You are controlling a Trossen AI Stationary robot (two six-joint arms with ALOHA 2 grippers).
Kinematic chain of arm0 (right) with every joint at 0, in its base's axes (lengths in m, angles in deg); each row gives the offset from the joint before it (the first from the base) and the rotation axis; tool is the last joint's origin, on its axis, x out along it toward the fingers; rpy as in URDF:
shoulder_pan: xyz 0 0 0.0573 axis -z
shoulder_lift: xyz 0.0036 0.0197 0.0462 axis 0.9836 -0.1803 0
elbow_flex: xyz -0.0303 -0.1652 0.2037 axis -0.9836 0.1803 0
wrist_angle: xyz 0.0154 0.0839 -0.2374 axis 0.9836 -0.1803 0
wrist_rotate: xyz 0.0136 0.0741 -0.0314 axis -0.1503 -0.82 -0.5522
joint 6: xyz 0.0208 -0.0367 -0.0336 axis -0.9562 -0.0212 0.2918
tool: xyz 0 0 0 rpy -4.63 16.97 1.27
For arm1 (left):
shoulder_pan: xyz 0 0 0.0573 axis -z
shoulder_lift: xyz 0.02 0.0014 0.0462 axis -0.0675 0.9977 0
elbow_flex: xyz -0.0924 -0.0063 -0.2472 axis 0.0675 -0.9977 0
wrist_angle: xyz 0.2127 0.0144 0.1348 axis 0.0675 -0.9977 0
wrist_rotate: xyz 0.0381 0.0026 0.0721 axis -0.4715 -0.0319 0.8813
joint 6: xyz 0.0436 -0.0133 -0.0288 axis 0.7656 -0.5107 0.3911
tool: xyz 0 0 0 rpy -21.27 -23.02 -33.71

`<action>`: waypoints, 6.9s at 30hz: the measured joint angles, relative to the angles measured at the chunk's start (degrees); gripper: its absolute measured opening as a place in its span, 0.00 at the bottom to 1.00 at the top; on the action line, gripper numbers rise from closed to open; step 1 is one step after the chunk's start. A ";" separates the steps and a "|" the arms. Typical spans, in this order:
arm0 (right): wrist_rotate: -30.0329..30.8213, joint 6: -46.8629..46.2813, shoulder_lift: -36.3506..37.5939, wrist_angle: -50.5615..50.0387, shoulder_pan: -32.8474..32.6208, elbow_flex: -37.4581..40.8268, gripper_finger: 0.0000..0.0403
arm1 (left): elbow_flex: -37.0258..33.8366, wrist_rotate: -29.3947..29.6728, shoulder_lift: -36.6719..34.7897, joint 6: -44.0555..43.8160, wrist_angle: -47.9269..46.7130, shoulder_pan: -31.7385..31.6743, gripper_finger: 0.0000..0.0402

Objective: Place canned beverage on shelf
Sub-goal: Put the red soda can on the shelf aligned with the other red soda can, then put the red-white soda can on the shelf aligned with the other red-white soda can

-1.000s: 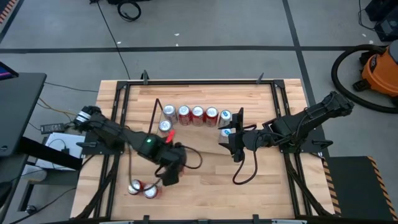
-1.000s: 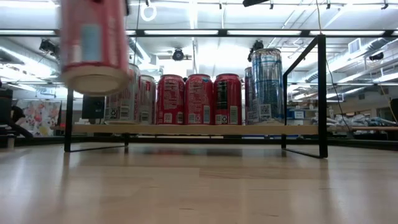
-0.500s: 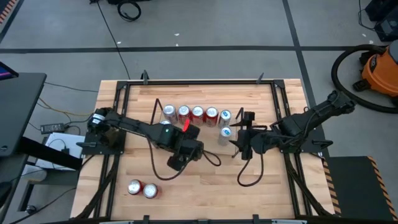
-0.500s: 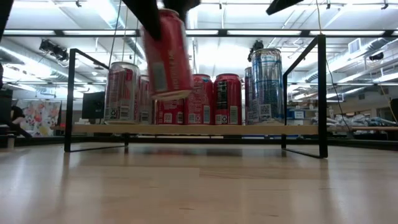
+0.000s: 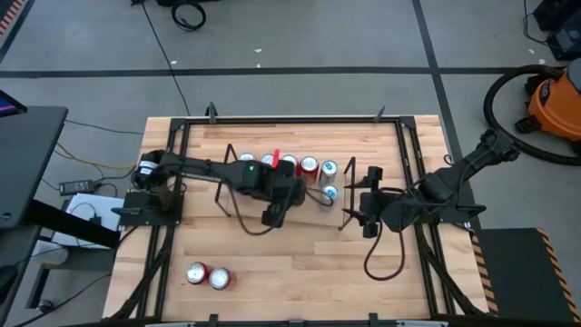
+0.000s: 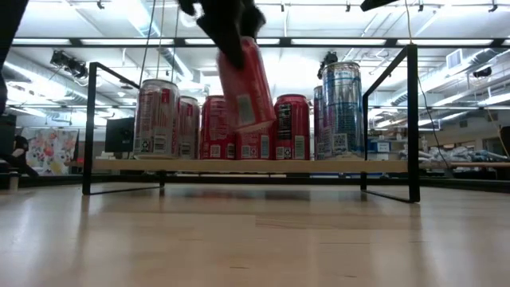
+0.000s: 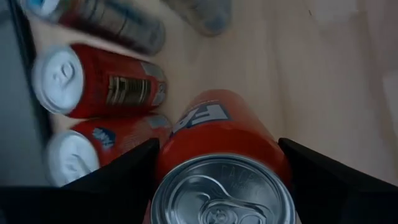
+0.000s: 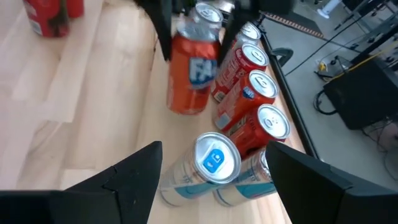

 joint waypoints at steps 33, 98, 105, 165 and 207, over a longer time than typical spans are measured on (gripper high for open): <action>2.83 -0.05 0.44 0.38 -1.35 0.52 0.74 | 15.19 -7.45 14.42 -14.69 -12.77 -8.63 0.76; 2.69 2.38 0.41 2.64 -1.35 0.59 0.74 | 31.80 -7.60 10.46 -28.95 -27.49 6.38 0.99; 2.65 2.93 0.41 2.90 -1.33 0.59 0.74 | 29.85 -6.01 10.42 -42.47 -27.70 17.75 0.99; -0.71 12.02 0.33 12.79 -0.35 0.61 0.74 | 1.73 7.97 -0.92 -76.08 -17.49 40.19 0.83; -0.71 12.65 0.31 14.34 -0.34 0.60 0.74 | -19.27 -7.73 0.08 -76.64 -0.55 40.87 0.99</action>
